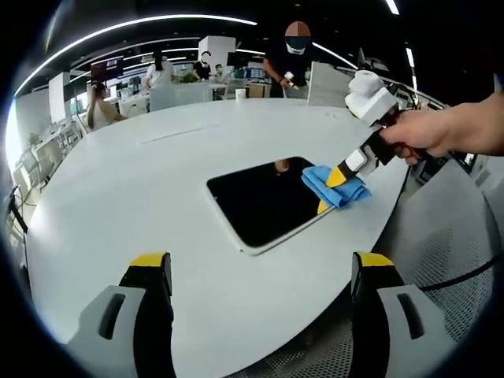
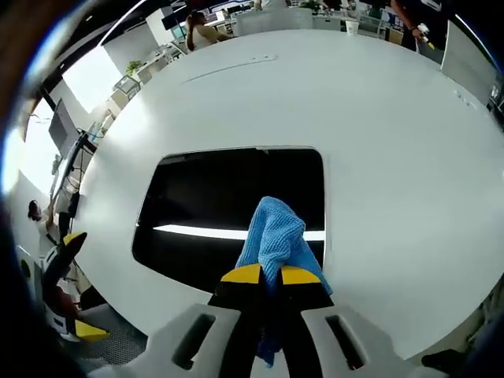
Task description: Wipe the mirror surface with the cleaning cloth until all visible marks leave the cleaned area.
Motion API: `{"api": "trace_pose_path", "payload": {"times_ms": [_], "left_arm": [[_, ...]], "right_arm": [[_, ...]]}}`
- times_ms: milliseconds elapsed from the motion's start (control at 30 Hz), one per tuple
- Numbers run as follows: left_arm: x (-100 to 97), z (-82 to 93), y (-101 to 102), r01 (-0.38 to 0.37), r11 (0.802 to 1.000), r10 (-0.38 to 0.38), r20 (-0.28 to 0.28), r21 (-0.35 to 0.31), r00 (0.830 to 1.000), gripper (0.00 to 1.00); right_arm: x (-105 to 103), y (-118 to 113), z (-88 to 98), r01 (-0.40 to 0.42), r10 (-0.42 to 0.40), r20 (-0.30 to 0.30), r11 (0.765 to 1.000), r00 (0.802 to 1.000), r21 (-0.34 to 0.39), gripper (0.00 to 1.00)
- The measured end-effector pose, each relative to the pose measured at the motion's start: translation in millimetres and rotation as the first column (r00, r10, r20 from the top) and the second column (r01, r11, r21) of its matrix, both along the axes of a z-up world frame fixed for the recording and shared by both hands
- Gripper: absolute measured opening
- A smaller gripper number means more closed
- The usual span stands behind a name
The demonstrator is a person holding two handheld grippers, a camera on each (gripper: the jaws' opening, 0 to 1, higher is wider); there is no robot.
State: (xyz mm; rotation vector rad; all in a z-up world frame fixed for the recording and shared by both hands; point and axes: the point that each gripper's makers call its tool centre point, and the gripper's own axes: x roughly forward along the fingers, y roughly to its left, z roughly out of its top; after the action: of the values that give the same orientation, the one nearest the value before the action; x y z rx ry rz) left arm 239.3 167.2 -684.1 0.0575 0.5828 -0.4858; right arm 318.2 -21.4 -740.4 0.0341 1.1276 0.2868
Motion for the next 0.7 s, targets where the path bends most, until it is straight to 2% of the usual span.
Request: {"api": "trace_pose_path", "payload": {"times_ms": [367, 700], "left_arm": [[-0.5, -0.3, -0.1, -0.003, 1.000, 0.003, -0.006, -0.007, 1.000, 0.93], [-0.5, -0.4, -1.0, 0.000, 1.000, 0.000, -0.005, -0.004, 1.000, 0.93]], "right_arm": [[-2.3, 28.0, 0.0, -0.037, 0.037, -0.003, 0.999, 0.999, 0.020, 0.01], [-4.5, 65.1, 0.5, -0.102, 0.102, -0.006, 0.994, 0.995, 0.049, 0.01]]}}
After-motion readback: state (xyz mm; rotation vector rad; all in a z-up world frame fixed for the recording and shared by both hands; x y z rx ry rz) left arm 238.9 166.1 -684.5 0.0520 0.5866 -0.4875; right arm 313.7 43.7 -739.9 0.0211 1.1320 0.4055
